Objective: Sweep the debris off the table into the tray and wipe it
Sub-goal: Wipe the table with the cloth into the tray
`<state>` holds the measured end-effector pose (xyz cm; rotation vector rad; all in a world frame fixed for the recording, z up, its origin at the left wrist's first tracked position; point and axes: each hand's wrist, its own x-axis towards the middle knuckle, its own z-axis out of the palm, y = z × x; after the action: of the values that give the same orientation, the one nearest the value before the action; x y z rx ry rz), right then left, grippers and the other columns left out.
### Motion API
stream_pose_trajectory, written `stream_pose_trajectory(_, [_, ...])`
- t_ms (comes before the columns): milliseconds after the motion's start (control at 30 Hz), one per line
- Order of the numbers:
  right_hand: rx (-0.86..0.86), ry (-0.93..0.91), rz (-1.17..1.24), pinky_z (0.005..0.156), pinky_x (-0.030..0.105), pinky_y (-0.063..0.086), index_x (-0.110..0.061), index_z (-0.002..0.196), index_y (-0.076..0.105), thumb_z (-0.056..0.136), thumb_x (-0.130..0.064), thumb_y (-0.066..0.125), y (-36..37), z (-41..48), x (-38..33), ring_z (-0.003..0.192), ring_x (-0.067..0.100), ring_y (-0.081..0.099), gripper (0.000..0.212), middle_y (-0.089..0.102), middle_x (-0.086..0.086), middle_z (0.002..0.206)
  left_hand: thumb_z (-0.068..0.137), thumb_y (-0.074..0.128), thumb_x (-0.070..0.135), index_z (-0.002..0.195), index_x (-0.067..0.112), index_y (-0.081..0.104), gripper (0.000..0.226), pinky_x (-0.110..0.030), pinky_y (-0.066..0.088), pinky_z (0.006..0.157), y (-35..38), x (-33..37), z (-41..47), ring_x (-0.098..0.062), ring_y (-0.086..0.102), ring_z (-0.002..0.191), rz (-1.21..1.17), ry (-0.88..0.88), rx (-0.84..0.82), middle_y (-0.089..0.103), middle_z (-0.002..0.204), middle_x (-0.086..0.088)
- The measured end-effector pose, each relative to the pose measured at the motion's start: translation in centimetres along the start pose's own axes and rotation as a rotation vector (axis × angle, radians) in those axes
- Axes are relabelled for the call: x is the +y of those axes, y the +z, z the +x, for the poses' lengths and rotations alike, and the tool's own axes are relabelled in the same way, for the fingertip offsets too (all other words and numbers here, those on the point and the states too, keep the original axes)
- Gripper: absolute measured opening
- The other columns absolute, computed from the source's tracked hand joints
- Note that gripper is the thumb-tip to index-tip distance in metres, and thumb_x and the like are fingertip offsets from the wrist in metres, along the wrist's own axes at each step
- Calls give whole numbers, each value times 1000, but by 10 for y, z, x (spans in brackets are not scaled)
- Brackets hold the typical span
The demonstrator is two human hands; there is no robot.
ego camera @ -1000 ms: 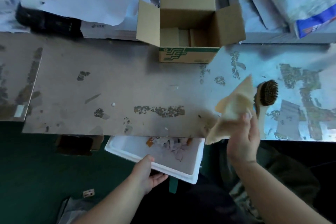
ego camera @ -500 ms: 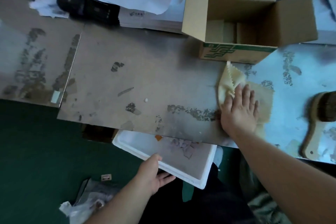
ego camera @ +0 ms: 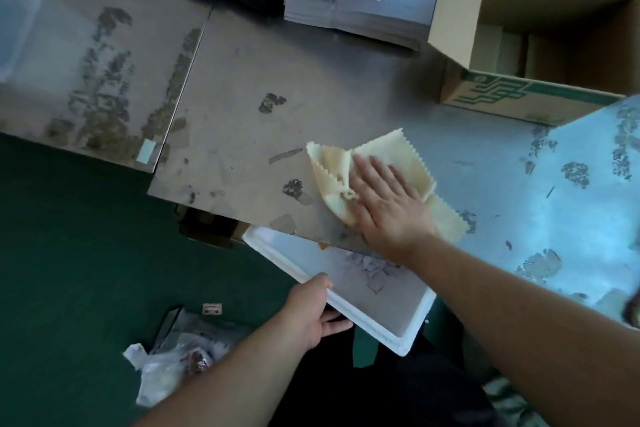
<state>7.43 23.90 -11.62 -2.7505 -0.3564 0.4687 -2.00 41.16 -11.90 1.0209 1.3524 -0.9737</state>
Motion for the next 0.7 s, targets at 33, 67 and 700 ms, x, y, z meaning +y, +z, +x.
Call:
stream_pose_trajectory(33, [-14,-43,-1,127,42,6,-28,161,19,105,-47,16,4,-8,-8,155,10,-7,59,-1,-12,168,97,55,13,104,6,56,10,-55,62,76,0,0,0,-42,69,107,-2,-2,3,67,107,-21])
stream_pose_trajectory(67, [-28,-91,-4,127,42,8,-27,161,19,106,-45,18,9,-18,-15,156,11,-7,58,0,-10,169,97,55,14,102,6,56,9,-56,62,77,-1,-1,-1,-43,69,108,2,-1,5,66,103,-20])
stream_pose_trajectory(700, [919,733,1088,90,33,49,-20,111,68,102,-36,39,-80,-126,6,101,11,63,34,69,-5,104,98,58,15,103,2,52,15,-61,60,82,-1,11,-17,-48,66,109,47,-70,-23,60,102,-21])
